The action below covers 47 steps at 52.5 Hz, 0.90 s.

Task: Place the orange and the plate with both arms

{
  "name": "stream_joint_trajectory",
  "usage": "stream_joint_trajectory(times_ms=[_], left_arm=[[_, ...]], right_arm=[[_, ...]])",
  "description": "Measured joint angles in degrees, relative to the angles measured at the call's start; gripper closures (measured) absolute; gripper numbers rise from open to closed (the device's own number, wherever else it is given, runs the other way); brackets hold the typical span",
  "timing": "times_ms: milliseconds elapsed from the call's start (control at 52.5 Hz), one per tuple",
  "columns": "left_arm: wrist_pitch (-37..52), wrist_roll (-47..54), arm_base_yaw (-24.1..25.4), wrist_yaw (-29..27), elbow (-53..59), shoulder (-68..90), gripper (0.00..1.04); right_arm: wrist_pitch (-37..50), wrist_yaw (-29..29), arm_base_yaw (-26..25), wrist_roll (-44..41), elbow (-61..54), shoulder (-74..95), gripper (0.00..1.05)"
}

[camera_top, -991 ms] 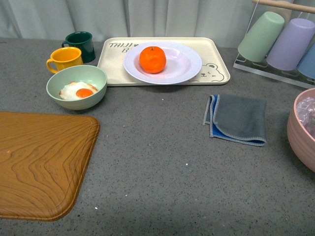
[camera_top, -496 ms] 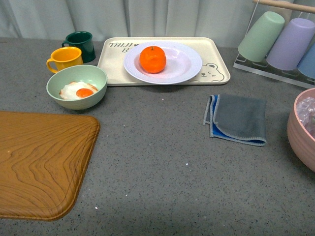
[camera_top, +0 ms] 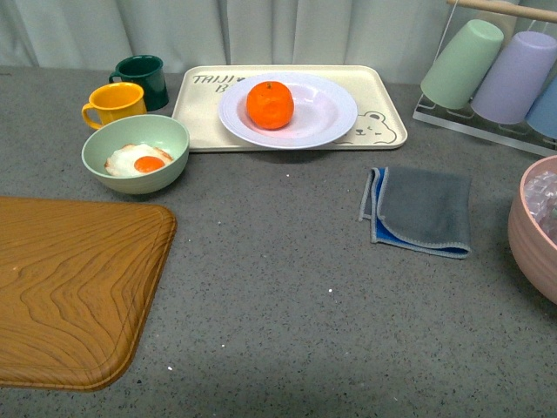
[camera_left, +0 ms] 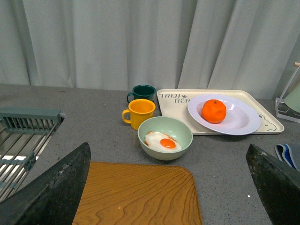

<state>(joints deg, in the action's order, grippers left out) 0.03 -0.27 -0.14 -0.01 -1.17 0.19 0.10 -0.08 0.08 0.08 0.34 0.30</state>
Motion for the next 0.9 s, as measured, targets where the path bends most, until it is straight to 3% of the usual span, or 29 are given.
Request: stream_joint_trajectory(times_ms=[400,896], left_arm=[[0.00,0.00,0.00,-0.02,0.00,0.00,0.07],[0.00,0.00,0.00,-0.02,0.00,0.00,0.07]], right_arm=[[0.00,0.00,0.00,0.07,0.00,-0.04,0.08],[0.00,0.00,0.00,0.04,0.00,-0.04,0.09]])
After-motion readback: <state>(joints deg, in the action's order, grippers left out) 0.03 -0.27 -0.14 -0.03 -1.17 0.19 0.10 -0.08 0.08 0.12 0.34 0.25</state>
